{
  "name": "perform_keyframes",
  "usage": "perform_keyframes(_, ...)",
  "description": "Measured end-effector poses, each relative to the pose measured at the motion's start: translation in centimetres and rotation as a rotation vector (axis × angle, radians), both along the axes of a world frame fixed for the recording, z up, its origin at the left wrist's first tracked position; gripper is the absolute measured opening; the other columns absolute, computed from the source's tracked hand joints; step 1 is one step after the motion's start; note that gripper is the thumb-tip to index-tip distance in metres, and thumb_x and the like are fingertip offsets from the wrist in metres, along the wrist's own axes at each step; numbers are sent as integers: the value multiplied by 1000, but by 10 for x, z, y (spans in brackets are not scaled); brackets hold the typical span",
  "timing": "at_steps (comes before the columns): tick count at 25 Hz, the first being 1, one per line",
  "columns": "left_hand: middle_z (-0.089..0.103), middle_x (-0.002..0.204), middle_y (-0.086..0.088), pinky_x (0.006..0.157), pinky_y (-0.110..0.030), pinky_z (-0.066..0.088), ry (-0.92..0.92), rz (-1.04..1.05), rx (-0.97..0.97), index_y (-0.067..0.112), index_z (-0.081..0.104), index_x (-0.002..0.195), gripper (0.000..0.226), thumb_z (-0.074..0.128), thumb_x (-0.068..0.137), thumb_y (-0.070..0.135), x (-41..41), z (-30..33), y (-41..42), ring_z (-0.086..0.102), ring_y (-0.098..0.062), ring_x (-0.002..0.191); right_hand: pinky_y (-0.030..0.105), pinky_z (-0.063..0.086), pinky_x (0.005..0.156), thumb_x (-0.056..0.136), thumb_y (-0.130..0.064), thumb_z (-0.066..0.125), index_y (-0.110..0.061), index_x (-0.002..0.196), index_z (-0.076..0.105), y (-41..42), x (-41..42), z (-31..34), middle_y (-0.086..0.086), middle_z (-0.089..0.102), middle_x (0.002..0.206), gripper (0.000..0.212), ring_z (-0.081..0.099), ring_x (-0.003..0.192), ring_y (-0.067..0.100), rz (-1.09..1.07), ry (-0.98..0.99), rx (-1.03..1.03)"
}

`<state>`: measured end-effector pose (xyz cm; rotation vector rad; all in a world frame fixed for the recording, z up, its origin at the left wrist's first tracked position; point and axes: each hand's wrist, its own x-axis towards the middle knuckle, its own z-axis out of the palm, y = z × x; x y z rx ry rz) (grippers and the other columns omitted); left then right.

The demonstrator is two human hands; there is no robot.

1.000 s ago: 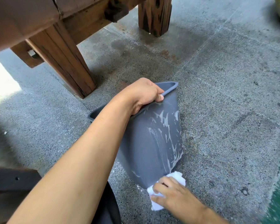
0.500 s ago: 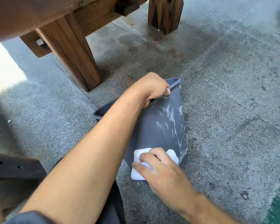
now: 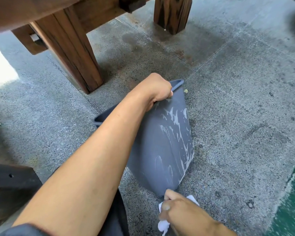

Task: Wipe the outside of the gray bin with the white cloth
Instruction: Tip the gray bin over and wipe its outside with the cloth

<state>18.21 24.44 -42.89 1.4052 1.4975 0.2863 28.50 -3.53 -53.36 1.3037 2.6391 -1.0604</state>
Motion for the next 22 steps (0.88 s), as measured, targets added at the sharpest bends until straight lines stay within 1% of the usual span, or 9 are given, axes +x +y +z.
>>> perform_keyframes(2, 76, 116, -21, 73, -36, 51, -2, 29, -6, 3, 77, 112, 32, 69, 81, 5, 1, 0, -2, 61, -25, 81, 20, 38, 83, 89, -20, 50, -30, 108, 72, 25, 14, 25, -18, 57, 102, 30, 43, 99, 3, -32, -9, -34)
perform_keyframes(4, 77, 115, -19, 72, -34, 47, -16, 30, -22, 7, 80, 106, 28, 69, 80, 3, 2, 1, -5, 61, -25, 79, 12, 42, 82, 81, -4, 62, -30, 103, 77, 48, 31, 48, -22, 66, 103, 37, 47, 102, 6, -193, 135, 106)
perform_keyframes(6, 78, 113, -16, 83, -34, 54, -43, 34, -27, 14, 82, 93, 20, 71, 82, 2, 3, 4, -10, 69, -28, 88, 17, 46, 85, 78, 5, 61, -19, 100, 80, 68, 34, 63, -9, 69, 109, 38, 54, 105, 15, -337, 331, 284)
perform_keyframes(8, 79, 109, -16, 94, -47, 59, -57, 15, -27, 16, 82, 86, 17, 71, 83, 2, 6, 5, -14, 74, -34, 100, 25, 48, 91, 76, 10, 55, -13, 97, 80, 89, 25, 72, 3, 64, 113, 41, 55, 109, 21, -454, 430, 395)
perform_keyframes(11, 79, 100, -15, 92, -52, 60, -31, -68, -2, 7, 82, 99, 20, 69, 85, 3, 6, 3, -16, 73, -36, 91, 34, 47, 92, 75, 10, 44, -14, 93, 79, 108, -1, 72, 6, 65, 109, 47, 56, 106, 25, -409, 432, 466)
perform_keyframes(14, 80, 95, -10, 89, -45, 60, -15, -56, -22, 12, 84, 95, 19, 69, 84, 5, -3, 4, -12, 73, -33, 88, 37, 47, 92, 77, 3, 44, -17, 92, 77, 90, -11, 37, 1, 66, 106, 41, 56, 108, 24, -288, 358, 403)
perform_keyframes(16, 82, 100, -12, 92, -50, 60, -36, -40, -47, 16, 85, 93, 22, 70, 85, 4, -7, 7, -13, 76, -31, 93, 34, 48, 96, 82, -2, 54, -24, 95, 76, 62, 1, 1, -6, 66, 106, 34, 54, 112, 17, -203, 249, 341)
perform_keyframes(19, 82, 100, -14, 88, -53, 62, -75, -91, -90, 15, 85, 97, 26, 68, 85, 0, -5, 11, -19, 73, -27, 82, 29, 45, 105, 89, -10, 64, -30, 110, 73, 25, 22, -34, -13, 64, 110, 30, 50, 113, 7, -170, -14, 15)
perform_keyframes(22, 82, 100, -16, 89, -56, 61, -97, -76, -104, 16, 86, 93, 26, 68, 84, 0, 2, 10, -20, 75, -31, 85, 28, 47, 93, 88, -7, 55, -25, 101, 75, 30, 33, -24, -12, 66, 98, 29, 50, 98, 7, -204, -39, -88)
